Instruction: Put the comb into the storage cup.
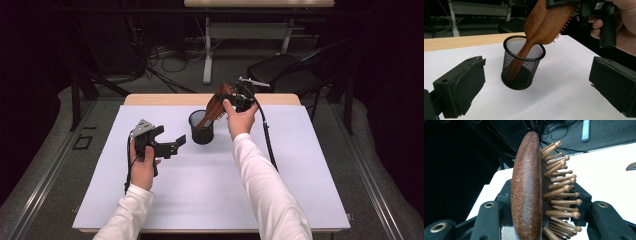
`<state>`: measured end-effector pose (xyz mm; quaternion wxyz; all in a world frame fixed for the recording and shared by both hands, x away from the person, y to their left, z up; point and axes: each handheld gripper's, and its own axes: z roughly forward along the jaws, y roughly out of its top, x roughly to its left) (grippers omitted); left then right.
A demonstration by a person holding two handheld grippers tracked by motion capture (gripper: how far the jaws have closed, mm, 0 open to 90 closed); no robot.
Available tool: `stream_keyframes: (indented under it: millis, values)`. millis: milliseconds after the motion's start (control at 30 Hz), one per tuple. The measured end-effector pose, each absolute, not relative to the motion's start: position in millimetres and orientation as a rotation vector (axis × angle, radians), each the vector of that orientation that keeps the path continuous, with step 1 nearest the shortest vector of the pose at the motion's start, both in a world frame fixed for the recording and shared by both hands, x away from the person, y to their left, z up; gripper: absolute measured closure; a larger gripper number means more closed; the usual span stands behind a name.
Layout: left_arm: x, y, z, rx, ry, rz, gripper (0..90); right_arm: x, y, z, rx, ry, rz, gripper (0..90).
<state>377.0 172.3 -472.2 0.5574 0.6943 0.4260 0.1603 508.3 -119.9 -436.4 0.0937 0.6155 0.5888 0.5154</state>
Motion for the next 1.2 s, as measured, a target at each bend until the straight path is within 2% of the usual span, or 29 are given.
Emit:
stream_keyframes:
  millis: [1200]
  values:
    - [376.7,171.7,-472.2,1.638,1.007,0.377,0.4,512.5,-132.0,-447.4,1.898,1.748,1.571,46.8]
